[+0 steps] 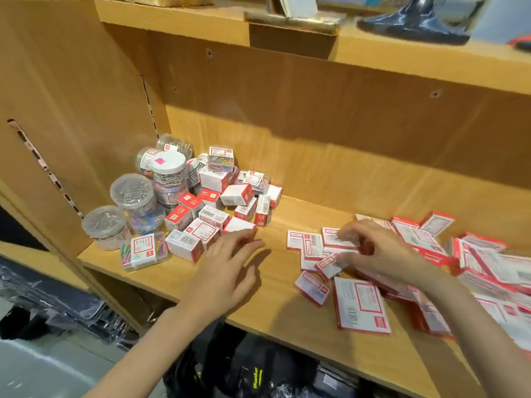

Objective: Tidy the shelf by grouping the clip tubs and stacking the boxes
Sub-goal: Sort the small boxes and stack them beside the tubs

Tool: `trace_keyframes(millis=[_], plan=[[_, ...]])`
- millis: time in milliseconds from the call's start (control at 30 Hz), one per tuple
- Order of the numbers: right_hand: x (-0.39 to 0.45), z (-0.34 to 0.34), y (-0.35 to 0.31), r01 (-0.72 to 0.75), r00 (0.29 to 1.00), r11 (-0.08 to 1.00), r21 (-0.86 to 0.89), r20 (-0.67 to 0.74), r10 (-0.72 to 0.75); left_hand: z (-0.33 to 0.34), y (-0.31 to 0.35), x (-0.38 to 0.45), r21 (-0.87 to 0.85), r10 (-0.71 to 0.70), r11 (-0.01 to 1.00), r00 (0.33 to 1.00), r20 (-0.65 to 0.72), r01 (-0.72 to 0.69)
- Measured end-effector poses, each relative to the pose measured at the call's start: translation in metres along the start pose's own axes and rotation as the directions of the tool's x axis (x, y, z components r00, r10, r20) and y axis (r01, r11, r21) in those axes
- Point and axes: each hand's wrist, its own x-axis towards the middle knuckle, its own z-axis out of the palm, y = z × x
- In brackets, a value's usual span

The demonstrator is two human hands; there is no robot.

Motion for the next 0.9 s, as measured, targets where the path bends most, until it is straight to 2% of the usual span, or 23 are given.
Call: trace_keyframes(millis=[100, 167, 233, 300, 433, 500, 567, 667, 733, 767, 833, 867, 900], plan=[[-0.038, 0.011, 0.018, -0.022, 0.993, 1.000, -0.021, 0.118, 0.024, 0.020, 0.017, 0.016, -0.036, 0.133, 0.991, 0.979, 0.154, -0.129], [-0.058, 0.026, 0.028, 0.002, 0.976, 0.974, -0.225, 0.213, 0.047, 0.035, 0.031, 0.024, -0.013, 0.239, 0.970, 0.932, 0.271, -0.245], [-0.073, 0.037, 0.036, 0.017, 0.969, 0.945, -0.326, 0.239, 0.065, 0.043, 0.045, 0.032, 0.008, 0.226, 0.968, 0.889, 0.399, -0.250], [-0.083, 0.035, 0.043, -0.007, 0.984, 0.951, -0.309, 0.168, 0.061, 0.049, 0.051, 0.040, 0.058, 0.173, 0.972, 0.855, 0.489, -0.229], [-0.100, 0.021, 0.065, 0.048, 0.995, 0.984, -0.174, -0.074, -0.061, 0.059, 0.046, 0.057, -0.027, 0.120, 0.992, 0.868, 0.483, -0.122], [-0.106, 0.019, 0.075, 0.080, 0.980, 0.968, -0.236, -0.161, -0.120, 0.060, 0.044, 0.064, -0.082, 0.091, 0.995, 0.895, 0.436, -0.061], [-0.108, 0.016, 0.082, 0.055, 0.979, 0.948, -0.313, -0.171, -0.113, 0.059, 0.048, 0.070, -0.134, 0.077, 0.991, 0.922, 0.379, -0.027], [-0.108, 0.009, 0.088, -0.035, 0.982, 0.953, -0.302, -0.188, -0.023, 0.061, 0.055, 0.076, -0.123, 0.081, 0.991, 0.959, 0.273, -0.049], [-0.109, -0.001, 0.093, -0.112, 0.974, 0.977, -0.181, -0.216, 0.072, 0.063, 0.063, 0.082, -0.123, 0.111, 0.989, 0.970, 0.215, -0.086], [-0.108, -0.009, 0.092, -0.154, 0.948, 0.986, -0.059, -0.289, 0.130, 0.064, 0.068, 0.087, -0.135, 0.134, 0.985, 0.969, 0.208, -0.107], [-0.098, -0.025, 0.093, -0.189, 0.847, 0.975, 0.116, -0.484, 0.221, 0.070, 0.080, 0.099, -0.159, 0.177, 0.977, 0.959, 0.222, -0.144], [-0.089, -0.030, 0.093, -0.232, 0.818, 0.960, 0.157, -0.504, 0.279, 0.074, 0.087, 0.106, -0.163, 0.198, 0.973, 0.952, 0.233, -0.162], [-0.080, -0.031, 0.092, -0.301, 0.816, 0.934, 0.192, -0.455, 0.356, 0.079, 0.095, 0.113, -0.161, 0.219, 0.970, 0.943, 0.253, -0.182]])
